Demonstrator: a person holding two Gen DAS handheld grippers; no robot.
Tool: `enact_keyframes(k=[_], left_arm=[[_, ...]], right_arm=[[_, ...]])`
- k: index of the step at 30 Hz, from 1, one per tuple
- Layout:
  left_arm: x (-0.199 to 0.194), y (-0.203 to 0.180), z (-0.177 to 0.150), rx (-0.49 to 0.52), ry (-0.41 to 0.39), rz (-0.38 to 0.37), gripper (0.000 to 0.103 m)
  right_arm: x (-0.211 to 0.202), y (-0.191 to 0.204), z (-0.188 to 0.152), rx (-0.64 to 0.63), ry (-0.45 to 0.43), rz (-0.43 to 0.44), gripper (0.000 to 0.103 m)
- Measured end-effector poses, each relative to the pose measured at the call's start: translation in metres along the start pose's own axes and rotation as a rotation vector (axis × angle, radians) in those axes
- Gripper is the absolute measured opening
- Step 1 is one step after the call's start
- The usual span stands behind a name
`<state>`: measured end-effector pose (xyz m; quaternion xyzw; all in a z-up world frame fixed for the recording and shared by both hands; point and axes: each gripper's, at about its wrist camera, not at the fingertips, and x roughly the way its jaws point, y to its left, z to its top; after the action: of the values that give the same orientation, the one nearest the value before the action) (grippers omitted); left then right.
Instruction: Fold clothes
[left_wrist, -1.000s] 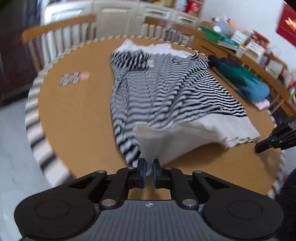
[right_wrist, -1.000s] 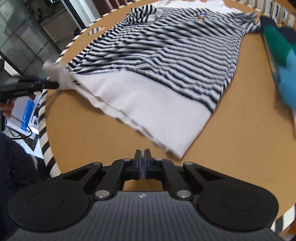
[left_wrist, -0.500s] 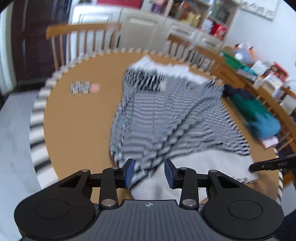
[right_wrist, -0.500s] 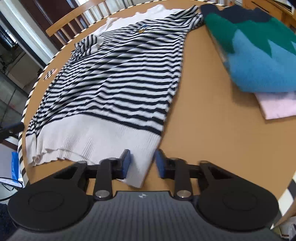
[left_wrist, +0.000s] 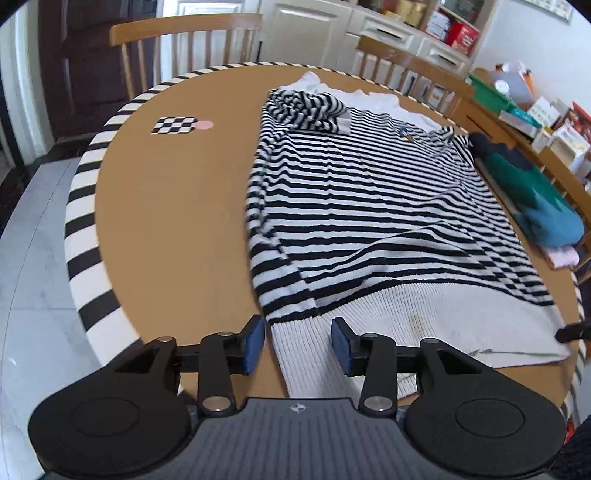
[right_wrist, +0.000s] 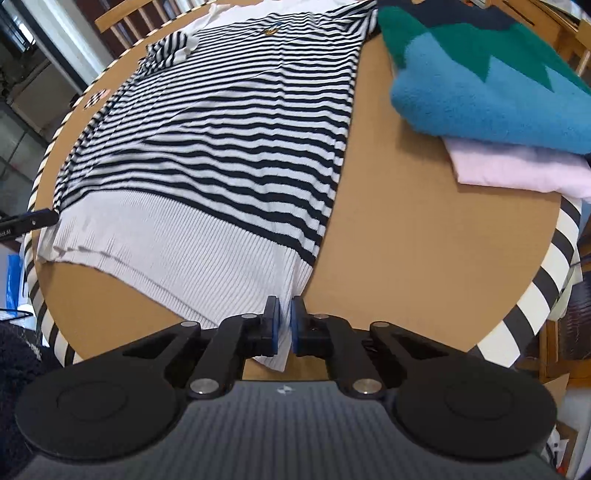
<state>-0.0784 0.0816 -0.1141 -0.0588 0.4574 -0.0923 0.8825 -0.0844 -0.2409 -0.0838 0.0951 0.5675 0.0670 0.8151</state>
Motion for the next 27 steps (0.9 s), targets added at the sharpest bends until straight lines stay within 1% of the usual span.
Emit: enact_keyframes(k=[2, 4, 5, 6, 8, 11, 13, 15, 16, 19, 20, 22, 23, 24, 25, 27], left_arm=[[-0.007, 0.005, 0.005, -0.027, -0.016, 0.000, 0.043], [-0.017, 0.009, 0.023, -0.047, -0.078, -0.023, 0.043], [-0.019, 0.008, 0.037, -0.044, -0.113, -0.036, 0.044], [-0.020, 0.008, 0.052, -0.040, -0.147, -0.047, 0.045], [-0.011, 0.004, 0.087, -0.007, -0.197, -0.068, 0.049], [0.021, -0.009, 0.142, 0.080, -0.238, -0.087, 0.050], [0.053, -0.022, 0.175, 0.163, -0.232, -0.079, 0.053], [0.087, -0.035, 0.202, 0.240, -0.217, -0.059, 0.054], [0.103, -0.041, 0.214, 0.271, -0.211, -0.041, 0.054], [0.146, -0.056, 0.235, 0.379, -0.195, 0.005, 0.057], [0.159, -0.061, 0.239, 0.411, -0.186, 0.018, 0.057], [0.181, -0.063, 0.239, 0.463, -0.170, -0.008, 0.056], [0.188, -0.063, 0.237, 0.491, -0.168, -0.022, 0.046], [0.195, -0.062, 0.237, 0.515, -0.163, -0.008, 0.035], [0.199, -0.058, 0.236, 0.522, -0.154, 0.020, 0.006], [0.198, -0.037, 0.241, 0.461, -0.171, 0.068, 0.005]], right_arm=[[-0.005, -0.002, 0.002, 0.016, -0.007, -0.007, 0.014], [-0.013, -0.006, 0.004, 0.045, -0.027, -0.020, 0.016], [-0.020, -0.008, 0.004, 0.056, -0.057, -0.039, 0.020], [-0.026, -0.010, 0.009, 0.065, -0.088, -0.058, 0.027], [-0.035, -0.012, 0.024, 0.077, -0.155, -0.085, 0.029], [-0.039, -0.005, 0.056, 0.038, -0.266, -0.089, 0.029], [-0.032, -0.001, 0.087, 0.001, -0.318, -0.118, 0.030], [-0.021, 0.006, 0.121, -0.012, -0.347, -0.155, 0.033], [-0.013, 0.010, 0.138, -0.007, -0.348, -0.159, 0.033], [0.001, 0.016, 0.181, 0.018, -0.353, -0.139, 0.034], [0.006, 0.019, 0.194, 0.022, -0.354, -0.134, 0.036], [0.017, 0.026, 0.215, 0.008, -0.350, -0.139, 0.037], [0.024, 0.030, 0.224, -0.008, -0.349, -0.147, 0.037], [0.029, 0.034, 0.233, -0.026, -0.348, -0.156, 0.037], [0.033, 0.035, 0.242, -0.038, -0.350, -0.164, 0.037], [0.037, 0.030, 0.262, -0.032, -0.362, -0.179, 0.038]])
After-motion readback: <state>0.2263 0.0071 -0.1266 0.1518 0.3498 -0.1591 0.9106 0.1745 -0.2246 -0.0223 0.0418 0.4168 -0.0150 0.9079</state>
